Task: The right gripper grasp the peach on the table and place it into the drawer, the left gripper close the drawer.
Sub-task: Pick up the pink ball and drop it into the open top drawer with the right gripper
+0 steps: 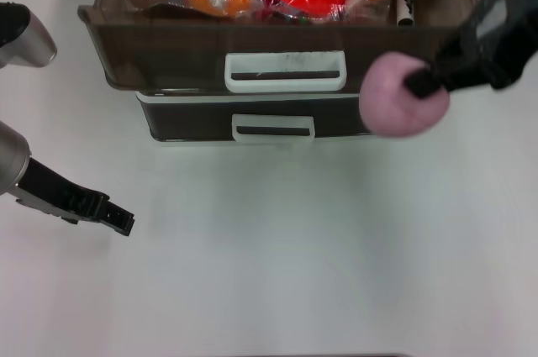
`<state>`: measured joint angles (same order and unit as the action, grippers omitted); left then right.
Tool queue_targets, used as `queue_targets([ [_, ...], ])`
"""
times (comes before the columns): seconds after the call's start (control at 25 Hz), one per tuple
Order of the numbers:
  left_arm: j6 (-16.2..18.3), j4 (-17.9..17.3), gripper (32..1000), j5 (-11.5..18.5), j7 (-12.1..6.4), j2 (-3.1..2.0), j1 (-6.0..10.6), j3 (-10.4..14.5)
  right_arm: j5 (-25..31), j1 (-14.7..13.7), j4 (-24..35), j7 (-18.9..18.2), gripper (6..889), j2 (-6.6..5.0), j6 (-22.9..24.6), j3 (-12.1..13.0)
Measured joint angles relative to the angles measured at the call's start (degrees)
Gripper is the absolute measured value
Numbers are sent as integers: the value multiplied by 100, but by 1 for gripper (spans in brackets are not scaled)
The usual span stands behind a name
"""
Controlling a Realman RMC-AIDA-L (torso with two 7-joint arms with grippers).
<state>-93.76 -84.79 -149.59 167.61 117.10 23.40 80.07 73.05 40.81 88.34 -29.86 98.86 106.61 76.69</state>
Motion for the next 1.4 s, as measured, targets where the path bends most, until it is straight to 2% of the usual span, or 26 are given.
queue_targets([
  [0.04, 0, 0, 847, 0, -4, 0, 1, 0, 0, 0, 0, 0, 35, 0, 0, 0],
  [0.36, -11, 0, 847, 0, -26, -3, 15, 0, 355, 741, -684, -7, 36, -391, -1, -73],
  [0.68, -11, -2, 847, 0, -27, -3, 60, 0, 319, 1403, -1382, -21, 37, -841, -1, -102],
  [0.8, -10, -2, 847, 3, -27, -3, 93, 0, 206, 1543, -1608, -37, 37, -941, -1, -96],
  [1.04, -10, -3, 847, 24, -27, 4, 102, 0, -310, 1715, -1850, -117, 38, -921, -1, -49],
  [1.2, -3, -2, 846, 30, -27, 10, 117, 0, -566, 1887, -2292, -337, 38, -866, -2, -72],
  [1.28, -2, -2, 846, 33, -27, 13, 138, 0, -635, 1946, -2456, -440, 39, -799, -4, -73],
  [1.4, 1, -1, 846, 44, -27, 16, 179, 9, -944, 2013, -2557, -571, 39, -624, -9, -86],
])
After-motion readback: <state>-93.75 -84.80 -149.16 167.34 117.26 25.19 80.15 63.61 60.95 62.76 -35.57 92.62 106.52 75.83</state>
